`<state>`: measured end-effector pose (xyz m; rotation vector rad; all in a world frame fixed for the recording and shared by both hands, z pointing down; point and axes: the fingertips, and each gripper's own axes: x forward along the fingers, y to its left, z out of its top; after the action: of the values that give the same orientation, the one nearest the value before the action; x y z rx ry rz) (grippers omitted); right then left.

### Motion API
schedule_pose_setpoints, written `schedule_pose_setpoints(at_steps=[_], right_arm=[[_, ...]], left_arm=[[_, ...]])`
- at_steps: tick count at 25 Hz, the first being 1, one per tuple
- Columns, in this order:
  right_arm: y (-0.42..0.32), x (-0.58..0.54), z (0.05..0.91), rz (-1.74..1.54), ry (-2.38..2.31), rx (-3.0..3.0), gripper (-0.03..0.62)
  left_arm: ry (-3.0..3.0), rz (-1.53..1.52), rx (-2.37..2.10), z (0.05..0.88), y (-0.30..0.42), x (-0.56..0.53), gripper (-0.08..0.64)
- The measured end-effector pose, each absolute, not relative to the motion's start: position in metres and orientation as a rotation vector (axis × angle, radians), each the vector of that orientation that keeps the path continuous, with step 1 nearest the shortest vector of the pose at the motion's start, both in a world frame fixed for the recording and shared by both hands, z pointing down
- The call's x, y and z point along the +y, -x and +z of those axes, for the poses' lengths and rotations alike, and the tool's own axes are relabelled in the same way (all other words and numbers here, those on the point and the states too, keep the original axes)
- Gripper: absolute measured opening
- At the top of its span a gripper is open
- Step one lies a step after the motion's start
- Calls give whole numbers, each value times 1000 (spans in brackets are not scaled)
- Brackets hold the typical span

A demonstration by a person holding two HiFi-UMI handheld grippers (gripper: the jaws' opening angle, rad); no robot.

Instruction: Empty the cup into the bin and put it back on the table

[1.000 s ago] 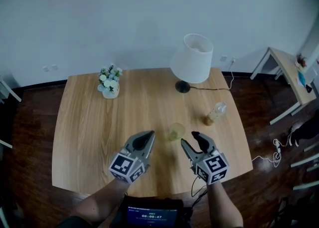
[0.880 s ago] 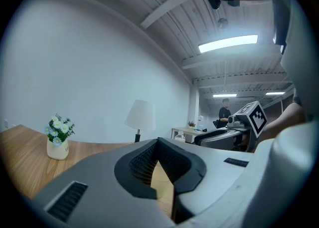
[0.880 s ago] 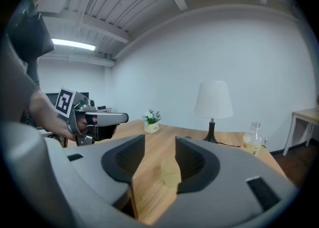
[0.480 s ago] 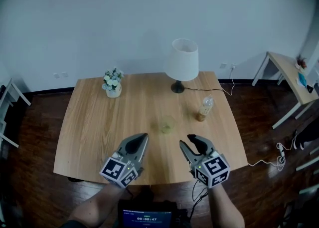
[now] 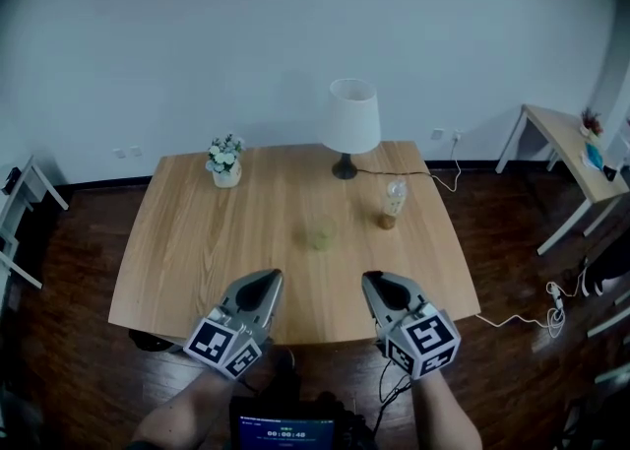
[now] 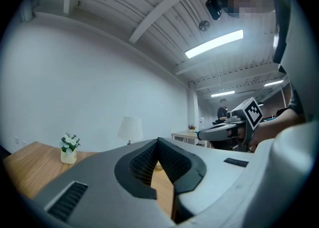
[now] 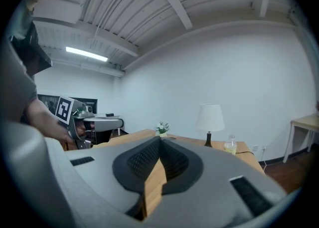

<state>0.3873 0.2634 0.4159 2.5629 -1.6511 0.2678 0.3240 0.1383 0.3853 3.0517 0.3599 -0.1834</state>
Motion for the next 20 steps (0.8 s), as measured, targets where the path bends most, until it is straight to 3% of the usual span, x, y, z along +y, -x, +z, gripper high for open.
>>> schedule_pose_setpoints(at_steps=[20], right_arm=[[-352, 302, 395, 301, -2664, -1556, 3]], left_arm=[[-3070, -199, 435, 358, -273, 147, -9]])
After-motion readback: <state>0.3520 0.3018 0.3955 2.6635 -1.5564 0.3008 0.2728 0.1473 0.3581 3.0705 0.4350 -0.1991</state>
